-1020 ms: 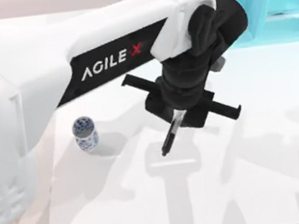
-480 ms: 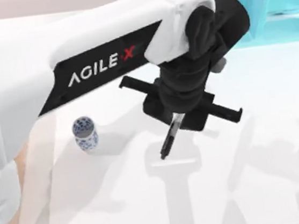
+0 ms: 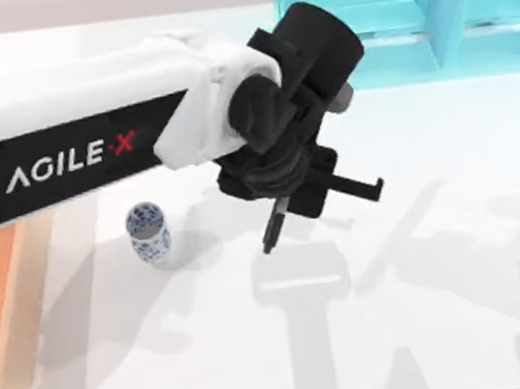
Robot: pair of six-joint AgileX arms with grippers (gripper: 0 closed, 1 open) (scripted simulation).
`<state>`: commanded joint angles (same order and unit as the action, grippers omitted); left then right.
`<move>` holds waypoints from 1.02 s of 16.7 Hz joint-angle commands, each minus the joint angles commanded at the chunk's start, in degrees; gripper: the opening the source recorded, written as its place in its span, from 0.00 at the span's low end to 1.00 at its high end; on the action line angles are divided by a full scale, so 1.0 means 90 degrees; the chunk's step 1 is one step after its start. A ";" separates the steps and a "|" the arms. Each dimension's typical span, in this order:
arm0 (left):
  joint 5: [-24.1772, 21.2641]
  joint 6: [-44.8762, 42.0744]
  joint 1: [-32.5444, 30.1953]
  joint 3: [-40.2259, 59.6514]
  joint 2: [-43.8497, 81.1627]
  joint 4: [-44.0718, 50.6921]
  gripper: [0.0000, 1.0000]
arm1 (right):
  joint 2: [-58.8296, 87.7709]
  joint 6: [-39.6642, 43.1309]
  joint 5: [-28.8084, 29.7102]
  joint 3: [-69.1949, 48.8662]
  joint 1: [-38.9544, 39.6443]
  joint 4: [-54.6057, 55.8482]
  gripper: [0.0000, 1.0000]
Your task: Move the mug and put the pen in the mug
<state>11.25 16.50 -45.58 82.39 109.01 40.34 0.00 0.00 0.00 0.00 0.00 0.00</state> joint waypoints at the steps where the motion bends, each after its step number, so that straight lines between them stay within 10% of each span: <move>1: 0.0018 -0.0091 0.0096 -0.0457 -0.0225 -0.0572 0.00 | 0.0000 0.0000 0.0000 0.0000 0.0000 0.0000 1.00; 17: -0.0257 -0.1800 0.1717 -0.7395 -0.4101 -1.0386 0.00 | 0.0000 0.0000 0.0000 0.0000 0.0000 0.0000 1.00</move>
<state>8.93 0.30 -30.12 15.83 72.10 -53.13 0.00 0.00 0.00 0.00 0.00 0.00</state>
